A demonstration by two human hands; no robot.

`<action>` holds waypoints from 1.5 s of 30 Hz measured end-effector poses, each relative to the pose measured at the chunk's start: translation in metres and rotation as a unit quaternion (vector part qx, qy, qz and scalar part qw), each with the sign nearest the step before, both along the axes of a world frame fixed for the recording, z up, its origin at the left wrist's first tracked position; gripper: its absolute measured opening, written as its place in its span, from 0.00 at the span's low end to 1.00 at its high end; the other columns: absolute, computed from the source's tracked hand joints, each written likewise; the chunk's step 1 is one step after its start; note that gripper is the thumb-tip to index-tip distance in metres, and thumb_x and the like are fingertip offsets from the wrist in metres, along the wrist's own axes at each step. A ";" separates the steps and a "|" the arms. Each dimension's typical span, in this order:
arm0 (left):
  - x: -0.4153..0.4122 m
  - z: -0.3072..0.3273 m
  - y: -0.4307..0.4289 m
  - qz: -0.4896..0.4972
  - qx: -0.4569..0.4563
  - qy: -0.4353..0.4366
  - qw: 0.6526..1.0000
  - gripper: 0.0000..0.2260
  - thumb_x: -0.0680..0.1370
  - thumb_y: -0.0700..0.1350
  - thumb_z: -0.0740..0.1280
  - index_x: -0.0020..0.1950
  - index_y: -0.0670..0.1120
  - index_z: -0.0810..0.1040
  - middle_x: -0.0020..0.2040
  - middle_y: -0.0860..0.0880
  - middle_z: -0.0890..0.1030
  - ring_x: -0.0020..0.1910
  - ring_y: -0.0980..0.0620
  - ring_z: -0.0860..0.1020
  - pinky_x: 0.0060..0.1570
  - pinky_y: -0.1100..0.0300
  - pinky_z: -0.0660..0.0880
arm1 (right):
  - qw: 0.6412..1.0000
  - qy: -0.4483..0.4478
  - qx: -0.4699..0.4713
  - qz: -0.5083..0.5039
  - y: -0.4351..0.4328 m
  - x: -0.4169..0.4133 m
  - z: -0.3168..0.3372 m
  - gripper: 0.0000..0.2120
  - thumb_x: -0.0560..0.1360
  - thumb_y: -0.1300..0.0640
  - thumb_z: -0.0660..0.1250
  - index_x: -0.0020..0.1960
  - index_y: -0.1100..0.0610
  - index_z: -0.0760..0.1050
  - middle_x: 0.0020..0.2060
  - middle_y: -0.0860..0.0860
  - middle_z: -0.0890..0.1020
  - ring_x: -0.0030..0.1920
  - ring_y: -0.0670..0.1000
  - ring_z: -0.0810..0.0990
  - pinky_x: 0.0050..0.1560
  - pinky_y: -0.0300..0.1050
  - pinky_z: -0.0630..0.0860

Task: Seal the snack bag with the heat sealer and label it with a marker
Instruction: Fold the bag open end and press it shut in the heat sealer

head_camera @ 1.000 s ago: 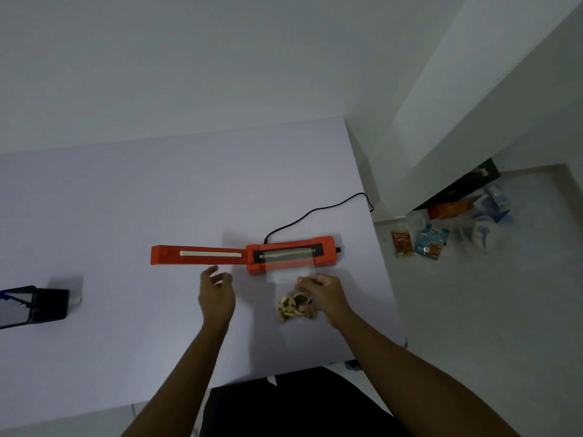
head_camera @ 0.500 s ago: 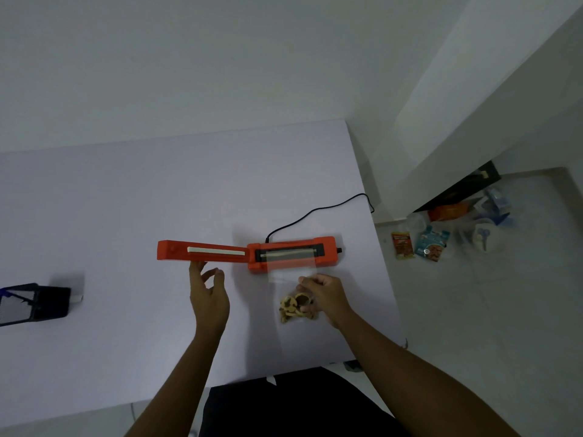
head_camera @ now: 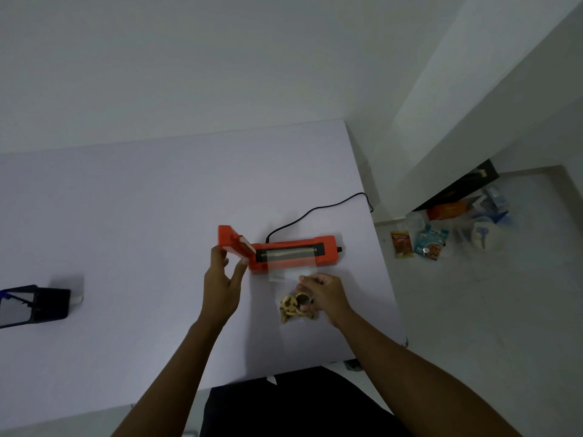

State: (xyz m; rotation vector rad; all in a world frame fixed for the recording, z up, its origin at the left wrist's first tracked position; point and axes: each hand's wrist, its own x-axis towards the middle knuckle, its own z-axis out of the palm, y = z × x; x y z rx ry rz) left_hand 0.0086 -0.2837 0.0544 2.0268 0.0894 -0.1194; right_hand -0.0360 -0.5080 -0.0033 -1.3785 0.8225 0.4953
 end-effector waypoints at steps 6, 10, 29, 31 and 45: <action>0.019 0.002 -0.011 -0.086 0.007 -0.027 0.996 0.16 0.79 0.43 0.67 0.64 0.53 0.67 0.60 0.59 0.76 0.59 0.64 0.75 0.58 0.78 0.66 | 1.000 0.003 -0.001 -0.005 -0.001 0.000 0.002 0.12 0.73 0.56 0.75 0.46 0.66 0.82 0.42 0.61 0.87 0.40 0.60 0.86 0.40 0.62 0.84; 0.026 -0.004 -0.019 -0.119 0.031 -0.020 0.992 0.15 0.78 0.45 0.68 0.63 0.50 0.70 0.59 0.56 0.77 0.57 0.59 0.77 0.55 0.73 0.70 | 1.000 -0.001 -0.015 -0.004 -0.001 0.002 0.001 0.11 0.72 0.55 0.76 0.44 0.64 0.83 0.40 0.60 0.87 0.43 0.63 0.86 0.44 0.65 0.83; 0.051 -0.017 -0.055 -0.220 0.188 -0.038 0.956 0.18 0.72 0.47 0.74 0.62 0.46 0.80 0.57 0.47 0.82 0.56 0.44 0.76 0.55 0.51 0.73 | 1.000 0.007 -0.018 -0.010 -0.002 0.004 0.003 0.12 0.73 0.56 0.75 0.47 0.66 0.83 0.42 0.62 0.86 0.38 0.57 0.85 0.41 0.65 0.83; 0.052 -0.018 -0.058 -0.230 0.205 -0.045 0.950 0.18 0.72 0.46 0.74 0.61 0.46 0.81 0.56 0.47 0.83 0.55 0.44 0.76 0.54 0.50 0.74 | 1.000 0.007 -0.018 -0.010 -0.002 0.004 0.003 0.12 0.73 0.56 0.75 0.47 0.66 0.83 0.42 0.62 0.86 0.38 0.57 0.85 0.41 0.65 0.83; 0.056 -0.028 -0.070 -0.259 0.288 -0.039 0.921 0.14 0.72 0.49 0.72 0.57 0.50 0.81 0.53 0.50 0.83 0.52 0.46 0.74 0.48 0.50 0.73 | 1.000 0.008 -0.022 -0.007 -0.004 0.004 -0.004 0.11 0.72 0.55 0.76 0.44 0.64 0.84 0.42 0.62 0.86 0.41 0.60 0.85 0.44 0.67 0.82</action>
